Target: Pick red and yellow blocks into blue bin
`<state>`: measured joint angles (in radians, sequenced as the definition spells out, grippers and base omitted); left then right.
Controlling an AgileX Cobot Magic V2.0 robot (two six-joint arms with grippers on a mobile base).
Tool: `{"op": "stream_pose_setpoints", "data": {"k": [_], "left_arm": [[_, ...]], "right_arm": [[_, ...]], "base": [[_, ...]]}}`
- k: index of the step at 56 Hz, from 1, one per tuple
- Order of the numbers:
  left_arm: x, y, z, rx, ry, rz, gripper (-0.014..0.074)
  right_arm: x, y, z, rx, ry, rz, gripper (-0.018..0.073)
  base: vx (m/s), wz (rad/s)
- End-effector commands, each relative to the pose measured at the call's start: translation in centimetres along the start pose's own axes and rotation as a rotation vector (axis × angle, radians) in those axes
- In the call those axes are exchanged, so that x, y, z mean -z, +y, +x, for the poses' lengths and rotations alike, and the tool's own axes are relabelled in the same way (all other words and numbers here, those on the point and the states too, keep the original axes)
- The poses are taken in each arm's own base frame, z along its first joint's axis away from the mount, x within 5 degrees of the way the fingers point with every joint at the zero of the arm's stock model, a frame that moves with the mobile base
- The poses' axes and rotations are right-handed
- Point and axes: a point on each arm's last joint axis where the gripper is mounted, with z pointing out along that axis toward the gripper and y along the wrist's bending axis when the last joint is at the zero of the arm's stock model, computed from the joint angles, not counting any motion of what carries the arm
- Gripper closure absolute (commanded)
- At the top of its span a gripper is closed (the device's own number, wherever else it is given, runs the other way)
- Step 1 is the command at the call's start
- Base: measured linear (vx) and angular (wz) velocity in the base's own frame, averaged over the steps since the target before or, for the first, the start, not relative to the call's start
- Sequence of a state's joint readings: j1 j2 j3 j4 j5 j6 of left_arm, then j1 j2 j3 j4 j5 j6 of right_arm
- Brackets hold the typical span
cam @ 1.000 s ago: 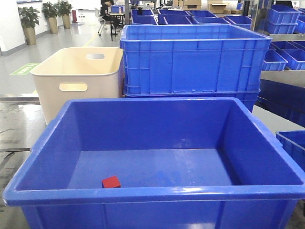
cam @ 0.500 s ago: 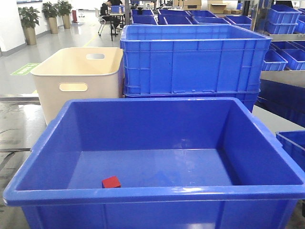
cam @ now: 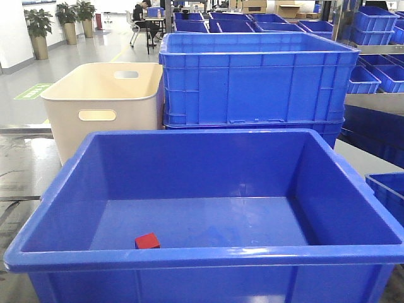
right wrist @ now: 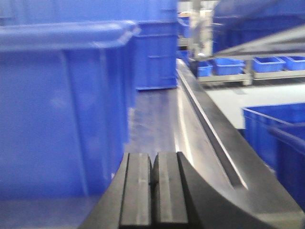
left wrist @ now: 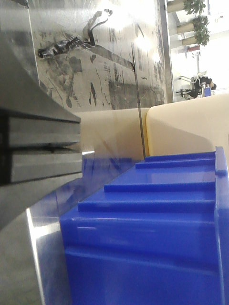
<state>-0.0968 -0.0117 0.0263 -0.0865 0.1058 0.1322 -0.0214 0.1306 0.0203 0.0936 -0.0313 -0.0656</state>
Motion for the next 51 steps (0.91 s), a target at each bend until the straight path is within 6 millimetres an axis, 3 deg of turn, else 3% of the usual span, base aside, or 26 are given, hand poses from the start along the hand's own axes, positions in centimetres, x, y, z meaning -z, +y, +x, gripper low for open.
{"op": "stream_pose_setpoints", "data": {"k": [1,51], "left_arm": [[0.1,0.13,-1.27,0.01,-0.095,-0.013,0.0594],[0.1,0.13,-1.3,0.01,-0.095,-0.013,0.0594]], "right_arm": [[0.67,-0.2,-0.61,0.005,-0.08,0.034,0.0569],[1.13,-0.19,0.22,0.051,-0.079,0.034,0.0569]], "base": [[0.0,0.0],[0.0,0.0]]}}
